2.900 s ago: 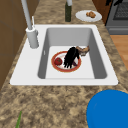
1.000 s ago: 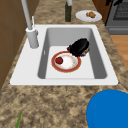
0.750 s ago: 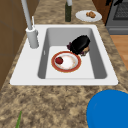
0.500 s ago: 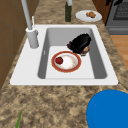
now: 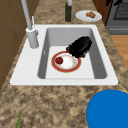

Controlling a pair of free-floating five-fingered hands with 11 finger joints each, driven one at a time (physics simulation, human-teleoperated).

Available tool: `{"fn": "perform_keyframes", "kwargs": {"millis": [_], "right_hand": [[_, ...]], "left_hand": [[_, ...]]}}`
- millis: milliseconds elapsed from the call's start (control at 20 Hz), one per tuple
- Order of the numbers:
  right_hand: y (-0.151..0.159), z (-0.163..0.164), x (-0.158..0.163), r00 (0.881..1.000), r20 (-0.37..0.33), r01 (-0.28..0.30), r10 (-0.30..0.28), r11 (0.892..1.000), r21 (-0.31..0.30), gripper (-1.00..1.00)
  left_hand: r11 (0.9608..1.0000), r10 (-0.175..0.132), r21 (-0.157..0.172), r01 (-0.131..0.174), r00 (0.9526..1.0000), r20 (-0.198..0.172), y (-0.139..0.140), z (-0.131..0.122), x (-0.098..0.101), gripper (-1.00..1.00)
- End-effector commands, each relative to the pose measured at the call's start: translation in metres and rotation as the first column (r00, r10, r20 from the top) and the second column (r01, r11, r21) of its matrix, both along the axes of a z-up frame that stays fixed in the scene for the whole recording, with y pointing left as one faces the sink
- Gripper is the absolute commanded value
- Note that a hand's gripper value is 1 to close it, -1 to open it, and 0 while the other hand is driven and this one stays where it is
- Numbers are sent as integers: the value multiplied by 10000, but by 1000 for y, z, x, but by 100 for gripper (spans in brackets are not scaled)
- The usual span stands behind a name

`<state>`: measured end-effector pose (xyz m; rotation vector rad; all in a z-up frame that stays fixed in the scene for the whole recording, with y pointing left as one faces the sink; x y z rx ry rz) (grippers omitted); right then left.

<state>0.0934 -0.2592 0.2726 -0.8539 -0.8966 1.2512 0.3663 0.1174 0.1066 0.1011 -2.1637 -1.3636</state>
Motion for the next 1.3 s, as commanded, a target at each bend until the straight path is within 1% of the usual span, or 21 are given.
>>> {"fn": "perform_keyframes", "kwargs": {"millis": [0,100,150,250,300,550,650,800,900,950,1250], "right_hand": [[0,0,0,10000,0,0,0,10000,0,0],[0,0,0,10000,0,0,0,10000,0,0],[0,0,0,10000,0,0,0,10000,0,0],[0,0,0,10000,0,0,0,10000,0,0],[0,0,0,10000,0,0,0,10000,0,0],[0,0,0,10000,0,0,0,10000,0,0],[0,0,0,10000,0,0,0,10000,0,0],[0,0,0,10000,0,0,0,10000,0,0],[0,0,0,10000,0,0,0,10000,0,0],[0,0,0,10000,0,0,0,10000,0,0],[0,0,0,10000,0,0,0,10000,0,0]], "left_hand": [[9994,2,353,2,9999,-121,26,8,6,100],[9993,-59,373,59,10000,-11,38,12,8,100],[9993,-109,371,110,9999,-16,43,15,8,100],[9989,-132,448,133,9999,-24,55,19,9,100],[9985,-194,515,195,9998,-29,60,21,7,100],[9979,-171,620,179,9998,-134,88,31,7,100],[9972,-260,694,268,9996,-133,97,39,7,100],[9959,-335,830,358,9990,-292,107,56,-6,100],[9958,-316,845,340,9991,-297,112,69,-18,100],[9957,-321,859,339,9992,-228,113,77,-24,100],[9949,-267,969,296,9992,-303,128,116,-56,100]]}}
